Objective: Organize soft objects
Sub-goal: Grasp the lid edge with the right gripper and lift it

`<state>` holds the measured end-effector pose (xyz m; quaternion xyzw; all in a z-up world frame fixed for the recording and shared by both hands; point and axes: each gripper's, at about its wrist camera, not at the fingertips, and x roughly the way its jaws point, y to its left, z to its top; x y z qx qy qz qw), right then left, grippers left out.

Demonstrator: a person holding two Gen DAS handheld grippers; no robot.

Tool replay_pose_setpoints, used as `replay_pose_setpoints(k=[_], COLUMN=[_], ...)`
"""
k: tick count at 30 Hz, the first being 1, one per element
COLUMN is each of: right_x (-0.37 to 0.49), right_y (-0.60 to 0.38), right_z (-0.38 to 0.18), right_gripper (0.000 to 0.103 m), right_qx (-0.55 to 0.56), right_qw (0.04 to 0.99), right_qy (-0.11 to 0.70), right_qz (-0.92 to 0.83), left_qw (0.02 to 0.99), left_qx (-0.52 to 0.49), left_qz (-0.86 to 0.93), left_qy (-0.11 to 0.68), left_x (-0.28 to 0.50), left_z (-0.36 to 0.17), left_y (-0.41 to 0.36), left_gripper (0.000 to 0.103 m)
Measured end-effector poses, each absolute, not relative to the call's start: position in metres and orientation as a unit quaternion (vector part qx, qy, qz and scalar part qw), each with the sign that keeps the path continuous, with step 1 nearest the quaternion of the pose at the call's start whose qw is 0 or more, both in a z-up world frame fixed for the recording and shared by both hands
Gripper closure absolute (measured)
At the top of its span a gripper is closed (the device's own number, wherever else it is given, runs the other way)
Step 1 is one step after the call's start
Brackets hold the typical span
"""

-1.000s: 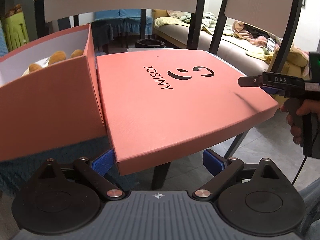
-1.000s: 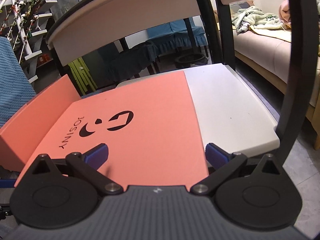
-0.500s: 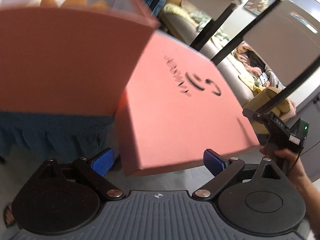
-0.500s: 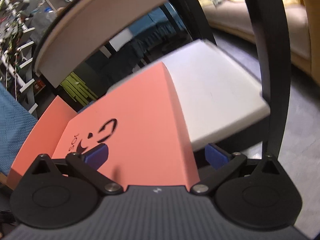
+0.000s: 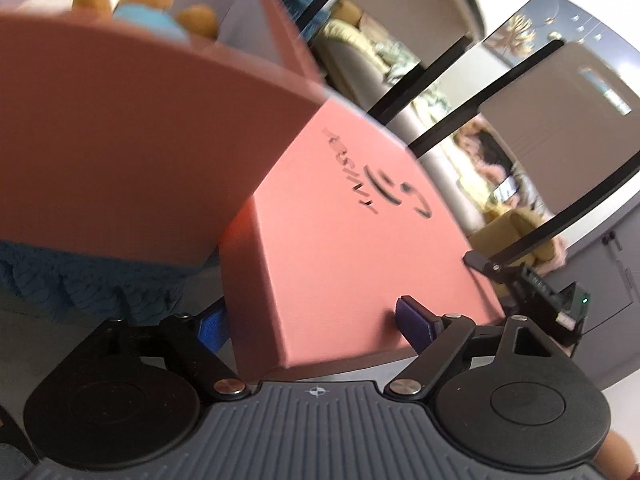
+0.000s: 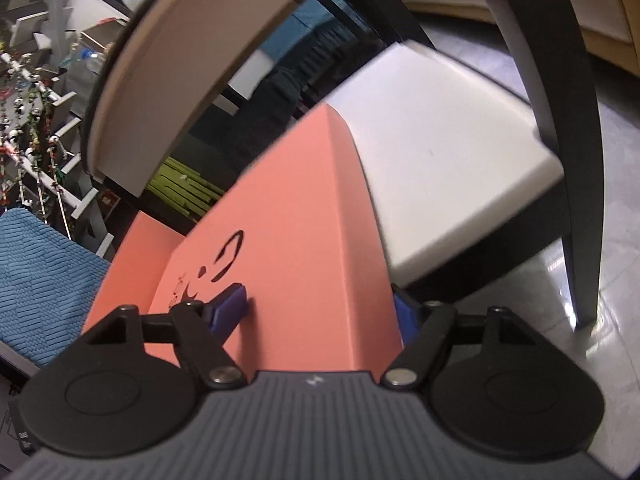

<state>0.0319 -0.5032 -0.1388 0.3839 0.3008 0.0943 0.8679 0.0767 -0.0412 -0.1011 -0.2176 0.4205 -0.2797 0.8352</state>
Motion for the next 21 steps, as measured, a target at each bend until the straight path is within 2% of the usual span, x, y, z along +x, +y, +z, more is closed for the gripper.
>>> replay_pose_setpoints(k=[8, 21], right_x=[0.014, -0.003], right_y=[-0.504, -0.505], right_z=[-0.092, -0.046], right_gripper=[0.033, 0.033], right_qx=[0.363, 0.346], right_qw=[0.899, 0.921], right_qy=[0.217, 0.124], right_qz=[0.113, 0.131], left_qw=[0.834, 0.852], left_qx=[-0.262, -0.25], left_qz=[-0.316, -0.348], left_qy=[0.368, 0.302], left_x=[0.07, 0.05], left_z=[-0.06, -0.022], left_y=[-0.031, -0.019], left_gripper=[0.015, 0.015])
